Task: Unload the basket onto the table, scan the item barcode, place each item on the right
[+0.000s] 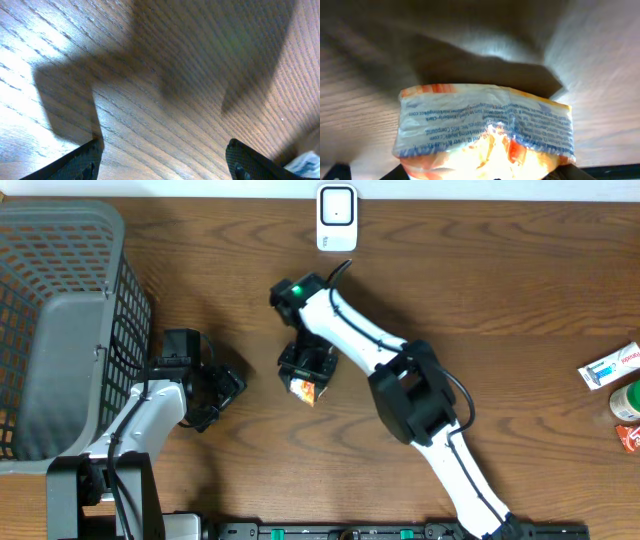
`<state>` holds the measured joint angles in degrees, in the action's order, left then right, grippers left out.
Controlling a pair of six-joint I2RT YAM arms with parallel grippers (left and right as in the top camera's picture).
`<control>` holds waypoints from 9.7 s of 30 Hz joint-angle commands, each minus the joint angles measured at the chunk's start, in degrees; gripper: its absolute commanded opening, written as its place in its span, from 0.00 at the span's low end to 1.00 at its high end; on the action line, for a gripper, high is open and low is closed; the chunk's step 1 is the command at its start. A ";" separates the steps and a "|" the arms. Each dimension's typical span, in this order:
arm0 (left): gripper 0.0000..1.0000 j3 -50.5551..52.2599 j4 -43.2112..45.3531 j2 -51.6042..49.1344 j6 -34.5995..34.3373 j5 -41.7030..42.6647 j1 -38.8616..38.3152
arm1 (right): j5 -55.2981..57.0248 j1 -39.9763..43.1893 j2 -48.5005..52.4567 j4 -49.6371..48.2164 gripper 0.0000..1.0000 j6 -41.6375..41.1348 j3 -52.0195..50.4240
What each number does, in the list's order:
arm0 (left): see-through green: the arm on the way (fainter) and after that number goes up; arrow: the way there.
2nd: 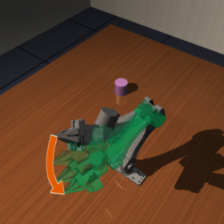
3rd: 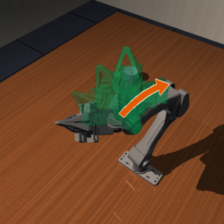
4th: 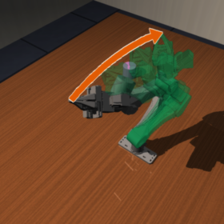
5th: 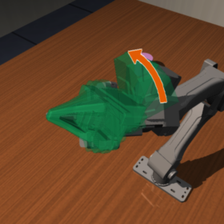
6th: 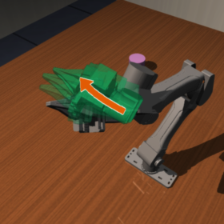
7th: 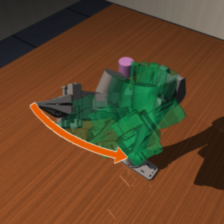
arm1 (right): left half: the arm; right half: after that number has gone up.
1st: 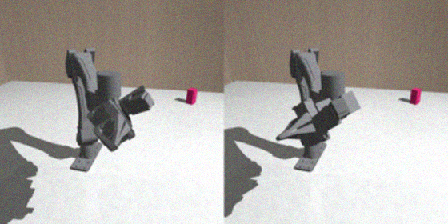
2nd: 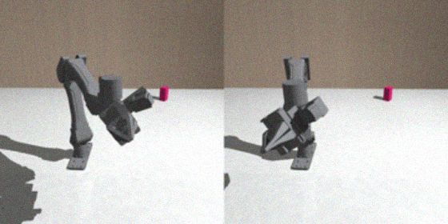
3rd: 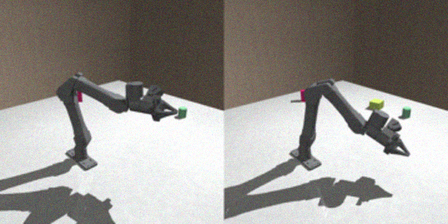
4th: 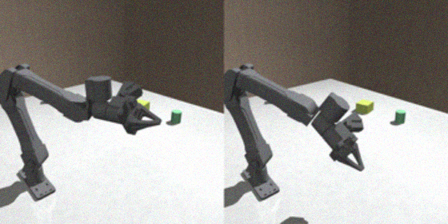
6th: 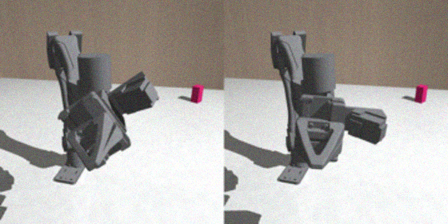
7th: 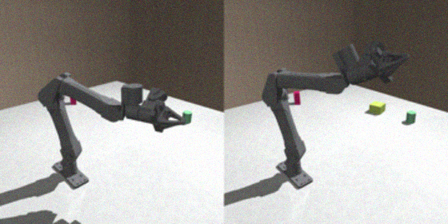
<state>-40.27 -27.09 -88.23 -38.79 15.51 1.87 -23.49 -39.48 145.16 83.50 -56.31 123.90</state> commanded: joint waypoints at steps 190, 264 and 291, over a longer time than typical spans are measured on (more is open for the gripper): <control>0.83 -36.83 11.10 19.41 38.62 -17.29 1.33 | 8.61 66.27 -61.94 -37.09 0.99 15.69 7.26; 0.83 -25.92 -1.11 88.08 33.75 0.57 11.50 | 37.40 41.64 -134.57 -54.12 0.99 25.14 -59.14; 0.83 -23.69 1.66 88.08 33.73 0.57 11.52 | 39.32 38.62 -144.91 -55.17 0.99 39.28 -74.64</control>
<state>-64.20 -25.93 -0.51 -4.51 15.14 13.08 15.25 -0.25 2.81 27.09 -23.31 48.27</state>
